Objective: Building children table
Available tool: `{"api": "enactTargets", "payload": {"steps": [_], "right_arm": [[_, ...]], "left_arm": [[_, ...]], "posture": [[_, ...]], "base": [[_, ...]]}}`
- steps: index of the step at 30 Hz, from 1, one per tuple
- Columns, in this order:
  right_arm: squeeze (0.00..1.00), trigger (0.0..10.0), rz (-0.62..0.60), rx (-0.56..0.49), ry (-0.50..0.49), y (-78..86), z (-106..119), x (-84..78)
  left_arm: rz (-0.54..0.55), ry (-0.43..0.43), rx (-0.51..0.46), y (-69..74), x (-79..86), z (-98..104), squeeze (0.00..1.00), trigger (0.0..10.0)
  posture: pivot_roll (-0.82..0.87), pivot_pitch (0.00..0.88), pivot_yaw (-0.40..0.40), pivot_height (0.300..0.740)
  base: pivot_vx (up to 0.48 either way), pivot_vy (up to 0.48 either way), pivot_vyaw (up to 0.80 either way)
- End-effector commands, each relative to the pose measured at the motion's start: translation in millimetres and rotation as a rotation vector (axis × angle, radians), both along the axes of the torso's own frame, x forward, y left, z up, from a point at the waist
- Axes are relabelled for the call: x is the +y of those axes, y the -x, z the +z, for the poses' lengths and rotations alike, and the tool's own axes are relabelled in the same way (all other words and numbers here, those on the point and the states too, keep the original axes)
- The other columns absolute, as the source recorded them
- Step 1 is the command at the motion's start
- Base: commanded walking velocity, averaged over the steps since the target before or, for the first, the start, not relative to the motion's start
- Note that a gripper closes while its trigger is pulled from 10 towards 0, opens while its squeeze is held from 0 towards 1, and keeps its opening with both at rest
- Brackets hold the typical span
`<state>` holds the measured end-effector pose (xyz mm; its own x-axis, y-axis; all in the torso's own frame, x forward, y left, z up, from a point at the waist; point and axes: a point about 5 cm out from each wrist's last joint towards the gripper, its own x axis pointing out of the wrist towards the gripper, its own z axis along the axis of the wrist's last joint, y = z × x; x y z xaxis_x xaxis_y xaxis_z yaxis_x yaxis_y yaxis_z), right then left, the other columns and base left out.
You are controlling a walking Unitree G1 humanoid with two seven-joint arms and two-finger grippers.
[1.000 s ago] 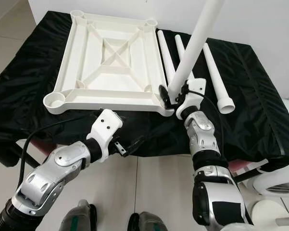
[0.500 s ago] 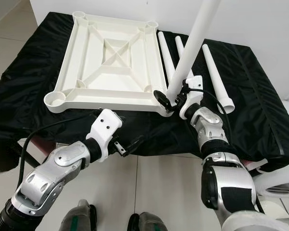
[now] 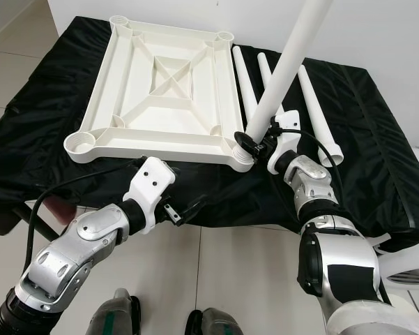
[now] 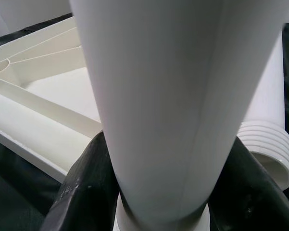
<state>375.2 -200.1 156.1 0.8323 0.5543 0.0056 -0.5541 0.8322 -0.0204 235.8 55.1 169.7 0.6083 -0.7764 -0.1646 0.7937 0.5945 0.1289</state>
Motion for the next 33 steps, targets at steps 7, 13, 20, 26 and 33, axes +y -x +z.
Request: {"api": "enactTargets", "payload": {"steps": [7,13,20,26,33], "right_arm": [[0.00,10.0,-0.096,-0.004,-0.101,2.1,-7.5,1.2],[0.00,10.0,-0.198,-0.036,-0.126,1.6,-8.0,5.2],[0.00,10.0,-0.308,-0.051,-0.185,5.9,-16.3,22.6],[0.00,10.0,-0.455,-0.062,-0.225,7.4,-17.0,37.0],[0.00,10.0,-0.628,-0.034,-0.201,8.8,-20.7,46.6]], "left_arm": [[-0.034,0.008,0.008,3.6,-3.6,0.7,0.00,10.0],[-0.036,0.009,0.009,3.7,-4.2,0.4,0.00,10.0],[-0.040,0.013,0.011,3.8,-5.4,0.1,0.00,10.0],[-0.038,0.014,0.011,3.9,-6.1,0.1,0.00,10.0],[-0.036,0.015,0.011,4.1,-5.9,0.0,0.00,10.0]], "posture": [[0.14,0.092,-0.120,0.740],[0.13,0.093,-0.119,0.740],[0.13,0.093,-0.121,0.740],[0.13,0.092,-0.125,0.740],[0.13,0.091,-0.127,0.740]], "base": [[0.000,0.000,0.00],[0.000,0.000,0.00],[0.000,0.000,0.00],[0.000,0.000,0.00],[0.000,0.000,0.00]]}}
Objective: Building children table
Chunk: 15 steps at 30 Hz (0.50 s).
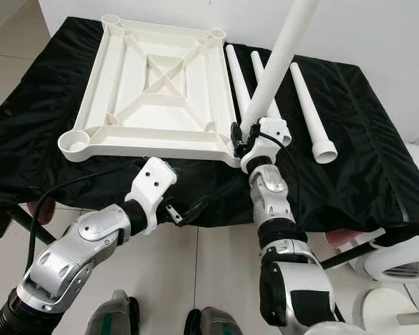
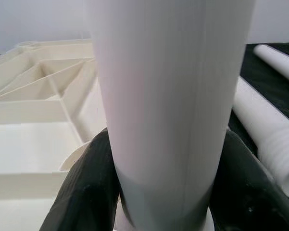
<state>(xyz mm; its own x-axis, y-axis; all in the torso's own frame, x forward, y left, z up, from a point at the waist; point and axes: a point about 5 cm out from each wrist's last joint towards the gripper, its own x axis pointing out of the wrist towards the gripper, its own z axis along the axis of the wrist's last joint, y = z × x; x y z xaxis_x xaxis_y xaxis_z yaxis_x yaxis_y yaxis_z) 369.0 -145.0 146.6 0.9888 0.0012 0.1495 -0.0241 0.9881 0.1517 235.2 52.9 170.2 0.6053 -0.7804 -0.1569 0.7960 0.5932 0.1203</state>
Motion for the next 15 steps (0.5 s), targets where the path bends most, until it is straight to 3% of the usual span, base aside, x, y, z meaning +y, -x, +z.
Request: {"api": "enactTargets", "payload": {"steps": [1,3,4,5,7,11,15], "right_arm": [[0.00,10.0,-0.092,0.071,0.004,4.5,-13.5,-4.3],[0.00,10.0,-0.111,0.075,0.012,5.9,-14.7,-1.7],[0.00,10.0,-0.204,0.094,0.017,10.0,-18.8,-0.6],[0.00,10.0,-0.204,0.094,0.017,10.0,-18.8,-0.6],[0.00,10.0,-0.323,0.086,0.030,15.9,-18.0,0.0],[0.00,10.0,-0.373,0.078,0.038,19.2,-16.0,2.5],[0.00,10.0,-0.333,0.069,0.004,21.6,-14.5,15.0]], "left_arm": [[-0.032,0.004,0.009,3.6,-3.5,-0.6,0.00,10.0],[-0.031,0.004,0.009,3.8,-3.5,-0.7,0.00,10.0],[-0.030,0.005,0.010,4.1,-3.6,-0.9,0.00,10.0],[-0.030,0.005,0.010,4.1,-3.6,-0.9,0.00,10.0],[-0.030,0.005,0.011,4.4,-3.8,-1.1,0.00,10.0],[-0.031,0.005,0.011,4.7,-4.1,-1.1,0.00,10.0],[-0.033,0.006,0.012,5.6,-4.8,-1.4,0.00,10.0]], "posture": [[0.13,0.089,-0.128,0.740],[0.13,0.090,-0.129,0.740],[0.14,0.088,-0.131,0.740],[0.14,0.088,-0.131,0.740],[0.14,0.087,-0.133,0.740],[0.14,0.087,-0.133,0.740],[0.14,0.085,-0.137,0.740]], "base": [[0.000,0.000,0.00],[0.000,0.000,0.00],[0.000,0.000,0.00],[0.000,0.000,0.00],[0.000,0.000,0.00],[0.000,0.000,0.00],[0.000,0.000,0.00]]}}
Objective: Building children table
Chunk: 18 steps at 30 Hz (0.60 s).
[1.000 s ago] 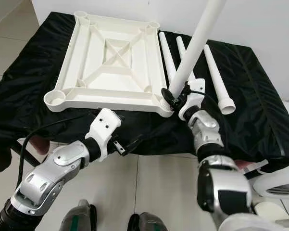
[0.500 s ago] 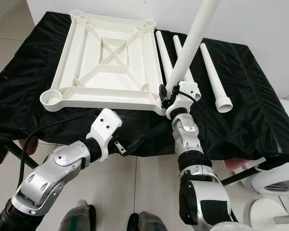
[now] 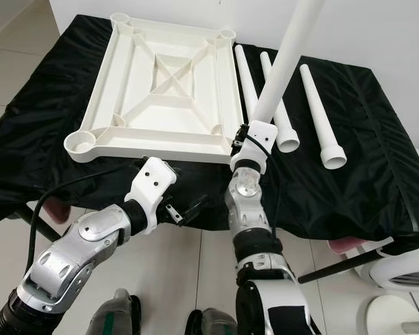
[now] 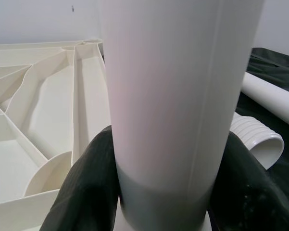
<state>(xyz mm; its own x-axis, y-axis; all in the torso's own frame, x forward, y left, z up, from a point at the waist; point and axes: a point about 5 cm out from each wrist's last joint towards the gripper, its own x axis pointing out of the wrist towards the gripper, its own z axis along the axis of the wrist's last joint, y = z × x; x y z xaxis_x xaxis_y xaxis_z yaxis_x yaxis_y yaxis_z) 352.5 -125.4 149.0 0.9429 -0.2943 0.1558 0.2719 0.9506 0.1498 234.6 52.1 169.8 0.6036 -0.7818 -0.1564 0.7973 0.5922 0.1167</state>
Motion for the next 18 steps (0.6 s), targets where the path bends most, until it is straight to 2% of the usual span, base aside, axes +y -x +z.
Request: {"api": "enactTargets", "payload": {"steps": [1,6,7,9,10,18], "right_arm": [[0.00,10.0,-0.022,0.076,-0.014,5.6,-17.1,-3.3],[0.00,10.0,-0.015,0.081,-0.013,7.1,-18.3,-3.4],[0.86,10.0,-0.004,0.079,-0.020,8.1,-19.1,-3.1],[0.86,10.0,0.003,0.079,-0.026,9.0,-19.6,-3.0],[1.00,10.0,0.052,0.072,-0.038,10.1,-20.0,-0.5],[1.00,10.0,0.155,-0.002,-0.021,15.8,-14.7,-2.7]], "left_arm": [[-0.031,0.004,0.010,5.3,-4.0,-1.1,0.00,10.0],[-0.032,0.003,0.011,6.0,-4.1,-1.5,0.00,10.0],[-0.032,0.003,0.011,6.2,-4.0,-1.7,0.00,10.0],[-0.032,0.003,0.012,6.4,-4.1,-1.8,0.00,10.0],[-0.032,0.003,0.012,6.5,-4.1,-1.9,0.00,10.0],[-0.034,0.002,0.012,6.5,-4.3,-2.2,0.00,10.0]], "posture": [[0.14,0.083,-0.138,0.740],[0.14,0.081,-0.139,0.740],[0.14,0.079,-0.138,0.740],[0.14,0.079,-0.139,0.740],[0.14,0.077,-0.139,0.740],[0.14,0.073,-0.138,0.740]], "base": [[0.000,0.000,0.00],[0.000,0.000,0.00],[0.000,0.000,0.00],[0.000,0.000,0.00],[0.000,0.000,0.00],[0.000,0.000,0.00]]}}
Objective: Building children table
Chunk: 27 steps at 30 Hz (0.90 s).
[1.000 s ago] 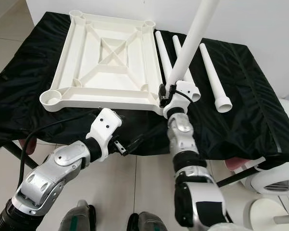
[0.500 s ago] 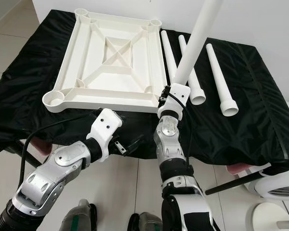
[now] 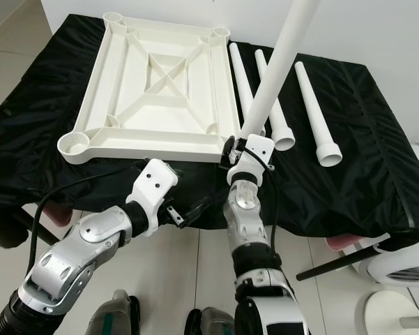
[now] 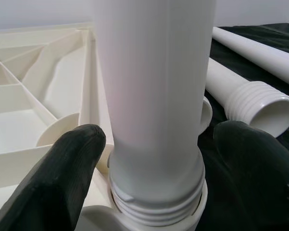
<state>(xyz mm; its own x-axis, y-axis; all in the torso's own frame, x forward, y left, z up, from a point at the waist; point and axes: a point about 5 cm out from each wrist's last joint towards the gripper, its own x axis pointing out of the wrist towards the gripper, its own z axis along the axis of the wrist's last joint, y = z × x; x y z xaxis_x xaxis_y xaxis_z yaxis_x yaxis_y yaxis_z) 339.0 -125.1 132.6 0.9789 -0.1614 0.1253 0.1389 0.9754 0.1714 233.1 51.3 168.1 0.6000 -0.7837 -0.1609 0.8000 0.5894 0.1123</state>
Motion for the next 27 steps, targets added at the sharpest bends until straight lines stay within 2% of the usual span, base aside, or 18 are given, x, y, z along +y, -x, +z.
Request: {"api": "enactTargets", "payload": {"steps": [1,4,5,9,12,15,23,27], "right_arm": [[1.00,10.0,0.013,-0.027,0.005,2.2,1.7,-3.0],[1.00,10.0,0.040,-0.040,0.025,3.4,3.1,-6.1],[0.00,10.0,0.036,-0.056,0.045,4.4,4.7,-11.6],[0.00,10.0,0.029,-0.070,0.068,5.7,6.4,-19.4],[0.00,10.0,-0.006,-0.053,0.128,12.0,-0.9,-38.0],[0.00,10.0,-0.016,-0.046,0.144,19.4,-5.9,-45.5],[0.00,10.0,0.024,-0.066,0.143,31.1,-7.6,-47.5],[0.00,10.0,0.106,-0.095,0.128,39.1,-7.2,-42.3]], "left_arm": [[-0.031,0.003,0.006,5.0,-3.5,-0.5,0.00,10.0],[-0.031,0.003,0.006,5.1,-3.7,-0.6,0.00,10.0],[-0.032,0.003,0.007,5.1,-3.6,-0.7,0.00,10.0],[-0.031,0.002,0.007,4.8,-3.3,-0.9,0.00,10.0],[-0.027,-0.002,0.007,3.8,-2.2,-1.2,0.00,10.0],[-0.020,-0.004,0.006,2.3,-0.3,-0.9,0.00,10.0],[-0.004,-0.008,-0.001,-1.5,3.7,0.0,0.00,10.0],[0.005,-0.011,-0.011,-5.8,6.0,1.8,0.00,10.0]], "posture": [[0.14,0.073,-0.138,0.740],[0.14,0.073,-0.137,0.740],[0.14,0.073,-0.138,0.740],[0.14,0.079,-0.139,0.740],[0.14,0.083,-0.138,0.740],[0.13,0.088,-0.137,0.740],[0.13,0.091,-0.134,0.740],[0.12,0.089,-0.133,0.740]], "base": [[0.000,0.000,0.00],[0.000,0.000,0.00],[0.000,0.000,0.00],[0.000,0.000,0.00],[0.000,0.000,0.00],[0.000,0.000,0.00],[0.000,0.000,0.00],[0.000,0.000,0.00]]}}
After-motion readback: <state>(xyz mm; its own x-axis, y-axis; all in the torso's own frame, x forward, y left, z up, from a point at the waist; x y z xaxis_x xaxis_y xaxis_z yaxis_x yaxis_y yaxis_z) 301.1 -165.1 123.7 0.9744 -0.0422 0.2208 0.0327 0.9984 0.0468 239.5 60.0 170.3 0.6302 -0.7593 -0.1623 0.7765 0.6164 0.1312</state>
